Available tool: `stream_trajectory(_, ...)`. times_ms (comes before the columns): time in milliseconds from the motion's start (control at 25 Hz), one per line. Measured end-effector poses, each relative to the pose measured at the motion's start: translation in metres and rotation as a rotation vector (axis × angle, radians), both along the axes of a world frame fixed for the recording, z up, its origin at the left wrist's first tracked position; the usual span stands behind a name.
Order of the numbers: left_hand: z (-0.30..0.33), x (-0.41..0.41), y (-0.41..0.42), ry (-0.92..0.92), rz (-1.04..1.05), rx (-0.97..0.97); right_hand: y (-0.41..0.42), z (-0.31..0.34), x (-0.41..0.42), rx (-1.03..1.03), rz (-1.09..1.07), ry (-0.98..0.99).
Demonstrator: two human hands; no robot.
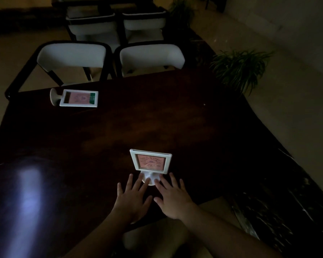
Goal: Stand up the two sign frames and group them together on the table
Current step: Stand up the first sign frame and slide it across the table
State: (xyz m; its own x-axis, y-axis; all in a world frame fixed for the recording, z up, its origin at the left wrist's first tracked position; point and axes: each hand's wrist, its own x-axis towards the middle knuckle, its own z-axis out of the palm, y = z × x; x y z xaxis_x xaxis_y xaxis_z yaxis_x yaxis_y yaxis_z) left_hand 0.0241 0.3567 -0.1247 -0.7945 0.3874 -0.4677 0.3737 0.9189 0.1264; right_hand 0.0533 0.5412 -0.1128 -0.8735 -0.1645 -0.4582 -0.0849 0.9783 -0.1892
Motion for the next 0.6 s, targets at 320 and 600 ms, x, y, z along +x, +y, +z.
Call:
stream_trajectory(320, 0.001, -0.009, 0.080, -0.032, -0.024, 0.002, 0.076, -0.001, -0.001, -0.002, -0.042, -0.010)
stream_trajectory(600, -0.003, -0.052, 0.123, -0.022, -0.123, 0.028, 0.115, -0.003, -0.028, 0.011, -0.142, -0.026)
